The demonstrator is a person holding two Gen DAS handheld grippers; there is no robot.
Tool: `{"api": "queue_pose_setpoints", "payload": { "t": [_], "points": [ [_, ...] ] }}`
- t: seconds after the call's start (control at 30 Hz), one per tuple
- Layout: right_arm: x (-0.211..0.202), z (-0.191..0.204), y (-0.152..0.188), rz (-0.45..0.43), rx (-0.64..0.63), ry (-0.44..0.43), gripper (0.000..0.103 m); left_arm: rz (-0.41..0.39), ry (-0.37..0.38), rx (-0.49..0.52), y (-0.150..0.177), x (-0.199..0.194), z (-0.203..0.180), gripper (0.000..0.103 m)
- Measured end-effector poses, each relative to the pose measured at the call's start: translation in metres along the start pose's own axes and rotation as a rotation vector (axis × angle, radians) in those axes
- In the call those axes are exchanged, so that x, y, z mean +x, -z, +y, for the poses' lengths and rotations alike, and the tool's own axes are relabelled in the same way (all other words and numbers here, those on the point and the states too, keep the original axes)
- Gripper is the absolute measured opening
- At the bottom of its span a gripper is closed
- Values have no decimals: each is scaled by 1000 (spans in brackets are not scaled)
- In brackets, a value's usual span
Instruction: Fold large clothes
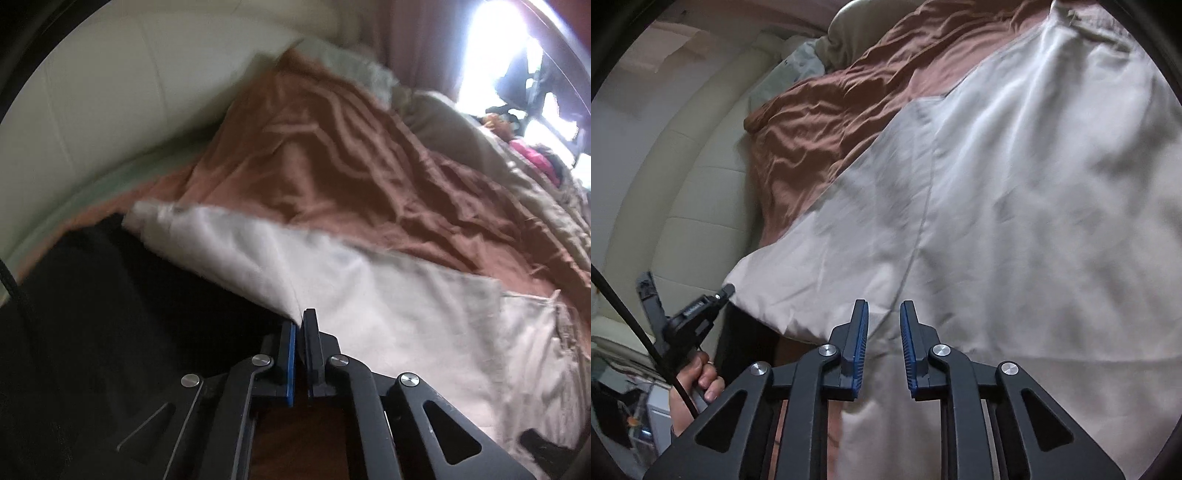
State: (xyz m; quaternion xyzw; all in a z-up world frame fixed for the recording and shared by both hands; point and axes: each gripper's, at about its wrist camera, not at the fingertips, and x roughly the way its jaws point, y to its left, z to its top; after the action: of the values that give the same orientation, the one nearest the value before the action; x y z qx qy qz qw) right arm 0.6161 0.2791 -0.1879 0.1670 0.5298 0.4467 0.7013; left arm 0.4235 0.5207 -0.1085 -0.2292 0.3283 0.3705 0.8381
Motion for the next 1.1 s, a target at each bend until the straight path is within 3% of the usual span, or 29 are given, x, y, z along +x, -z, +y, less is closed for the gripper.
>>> {"api": "queue_pose_setpoints", "payload": {
  "t": [0.07, 0.17, 0.4, 0.7, 0.73, 0.8, 0.83, 0.87, 1.1],
  "points": [
    [12, -1, 1, 31, 14, -36, 6, -25, 41, 9, -8, -19, -7, 2],
    [32, -5, 6, 92, 32, -80, 3, -80, 73, 62, -18, -46, -26, 2],
    [61, -19, 10, 184, 73, -118, 3, -147, 203, 159, -29, -98, -77, 2],
    [-4, -16, -12, 21, 27, -33, 6, -172, 335, 285, -20, -144, -144, 2],
    [-13, -19, -12, 1, 30, -11, 14, -171, 345, 298, -16, -148, -149, 2],
    [-30, -24, -10, -44, 41, 32, 44, -161, 374, 323, -10, -154, -162, 2],
    [-38, -25, -9, -65, 46, 36, 64, -156, 385, 331, -7, -155, -168, 2],
    [-50, -30, -11, -96, 50, 43, 68, -154, 398, 349, -2, -159, -177, 2],
    [-109, -44, 6, -214, 100, 71, 68, -126, 481, 475, 32, -173, -227, 2]
  ]
}}
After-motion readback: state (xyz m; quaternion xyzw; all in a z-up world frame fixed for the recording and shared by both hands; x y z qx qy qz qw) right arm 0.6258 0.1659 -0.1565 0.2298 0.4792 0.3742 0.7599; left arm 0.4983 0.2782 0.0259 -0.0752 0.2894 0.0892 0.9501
